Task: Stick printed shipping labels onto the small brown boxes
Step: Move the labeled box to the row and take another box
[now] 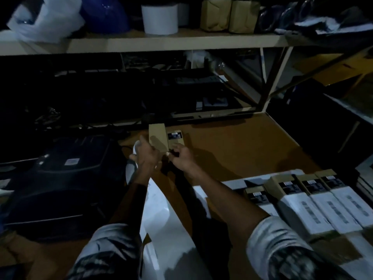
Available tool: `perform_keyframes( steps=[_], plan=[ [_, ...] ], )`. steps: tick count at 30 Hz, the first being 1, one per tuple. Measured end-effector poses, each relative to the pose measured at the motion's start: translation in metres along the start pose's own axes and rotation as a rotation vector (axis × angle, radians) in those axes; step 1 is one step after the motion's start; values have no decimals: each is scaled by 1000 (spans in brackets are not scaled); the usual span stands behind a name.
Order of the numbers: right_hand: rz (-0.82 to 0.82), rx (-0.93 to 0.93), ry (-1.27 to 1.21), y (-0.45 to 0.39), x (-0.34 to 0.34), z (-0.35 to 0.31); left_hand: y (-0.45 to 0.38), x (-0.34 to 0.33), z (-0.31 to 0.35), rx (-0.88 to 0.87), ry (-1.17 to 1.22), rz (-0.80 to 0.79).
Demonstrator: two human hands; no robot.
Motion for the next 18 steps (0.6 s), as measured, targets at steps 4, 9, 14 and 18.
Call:
perform_keyframes(
  steps=[4, 9, 14, 18],
  plan=[
    [22, -29, -74, -29, -22, -1, -11, 4, -11, 30, 41, 14],
    [99, -49, -172, -30, -21, -2, -11, 9, -12, 99, 53, 76],
    [130, 3, -371, -14, 0, -14, 2, 15, 18, -10, 150, 104],
    [222, 95, -351, 8, 35, -35, 27, 26, 53, -126, 362, 94]
  ],
)
Point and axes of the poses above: each hand's wrist, its own y-axis away from the middle knuckle, its own x-axis out of the back of the hand, z = x × y, the point moved 10 cm from there along -y, towards the middle knuckle, and after that the axes turned 4 degrees about -x, right-handed, at the moved point
